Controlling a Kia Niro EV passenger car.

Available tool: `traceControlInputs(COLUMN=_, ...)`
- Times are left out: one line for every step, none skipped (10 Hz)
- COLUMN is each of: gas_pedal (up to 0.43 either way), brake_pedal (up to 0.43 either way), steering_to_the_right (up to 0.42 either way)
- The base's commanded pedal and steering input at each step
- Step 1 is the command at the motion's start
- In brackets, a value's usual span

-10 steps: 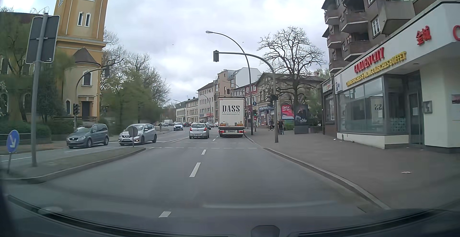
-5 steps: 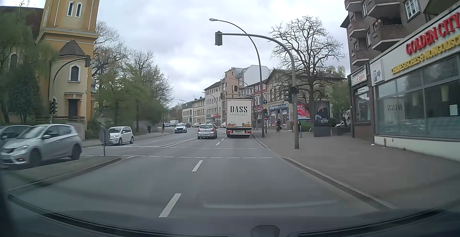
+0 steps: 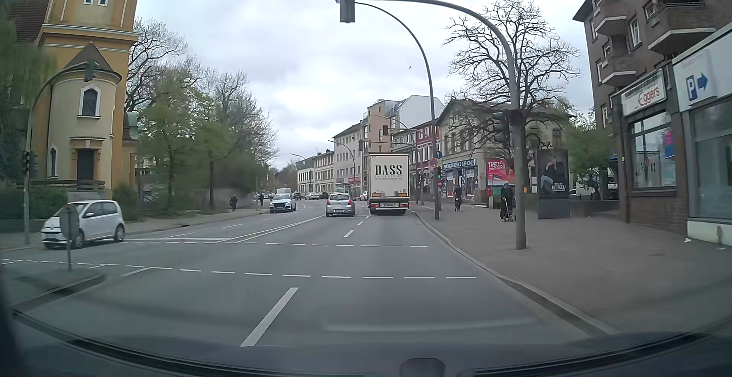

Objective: Follow the waypoints while adhering to traffic rules and regulations

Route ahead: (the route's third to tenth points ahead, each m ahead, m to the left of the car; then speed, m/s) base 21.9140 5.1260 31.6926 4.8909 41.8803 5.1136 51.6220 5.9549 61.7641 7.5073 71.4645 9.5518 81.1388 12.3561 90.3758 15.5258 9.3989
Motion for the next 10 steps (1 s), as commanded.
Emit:
traceControlInputs(gas_pedal=0.169, brake_pedal=0.000, steering_to_the_right=-0.002)
traceControlInputs(gas_pedal=0.169, brake_pedal=0.000, steering_to_the_right=0.001)
traceControlInputs(gas_pedal=0.169, brake_pedal=0.000, steering_to_the_right=0.003)
traceControlInputs(gas_pedal=0.169, brake_pedal=0.000, steering_to_the_right=0.006)
traceControlInputs(gas_pedal=0.169, brake_pedal=0.006, steering_to_the_right=0.006)
traceControlInputs(gas_pedal=0.169, brake_pedal=0.000, steering_to_the_right=0.006)
traceControlInputs(gas_pedal=0.169, brake_pedal=0.006, steering_to_the_right=0.006)
traceControlInputs(gas_pedal=0.169, brake_pedal=0.000, steering_to_the_right=0.006)
traceControlInputs(gas_pedal=0.169, brake_pedal=0.000, steering_to_the_right=0.006)
traceControlInputs(gas_pedal=0.169, brake_pedal=0.000, steering_to_the_right=0.006)
